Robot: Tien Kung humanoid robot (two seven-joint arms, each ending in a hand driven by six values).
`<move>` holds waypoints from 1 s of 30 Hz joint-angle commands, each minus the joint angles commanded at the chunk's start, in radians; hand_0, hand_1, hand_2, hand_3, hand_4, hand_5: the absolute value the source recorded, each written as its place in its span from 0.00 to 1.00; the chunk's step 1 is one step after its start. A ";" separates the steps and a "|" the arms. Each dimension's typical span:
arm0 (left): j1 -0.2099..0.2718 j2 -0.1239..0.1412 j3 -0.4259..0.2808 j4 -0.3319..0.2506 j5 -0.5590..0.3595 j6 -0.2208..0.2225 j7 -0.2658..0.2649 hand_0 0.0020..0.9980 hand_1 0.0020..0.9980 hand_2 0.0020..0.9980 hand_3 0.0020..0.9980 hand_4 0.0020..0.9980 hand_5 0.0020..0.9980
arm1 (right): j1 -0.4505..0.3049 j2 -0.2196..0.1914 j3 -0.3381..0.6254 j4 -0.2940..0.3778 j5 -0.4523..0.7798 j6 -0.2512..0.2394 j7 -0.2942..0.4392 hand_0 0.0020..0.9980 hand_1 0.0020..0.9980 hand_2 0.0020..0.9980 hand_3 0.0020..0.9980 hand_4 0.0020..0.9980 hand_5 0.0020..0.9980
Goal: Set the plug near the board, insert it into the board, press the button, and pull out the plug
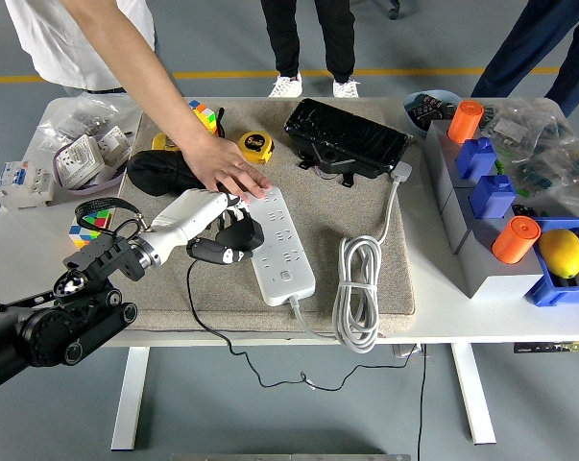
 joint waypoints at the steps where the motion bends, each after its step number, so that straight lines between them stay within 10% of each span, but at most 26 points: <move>1: 0.000 0.000 0.000 -0.001 0.001 0.000 0.001 0.25 0.38 0.38 0.52 0.76 0.08 | 0.000 0.000 0.000 0.000 0.000 0.000 0.000 0.62 0.62 0.58 0.54 0.68 0.22; 30: -0.001 0.000 -0.019 -0.007 0.006 -0.059 0.037 0.31 0.50 0.53 0.57 0.90 0.19 | 0.003 0.001 0.005 0.001 -0.003 0.000 0.004 0.61 0.62 0.58 0.54 0.68 0.21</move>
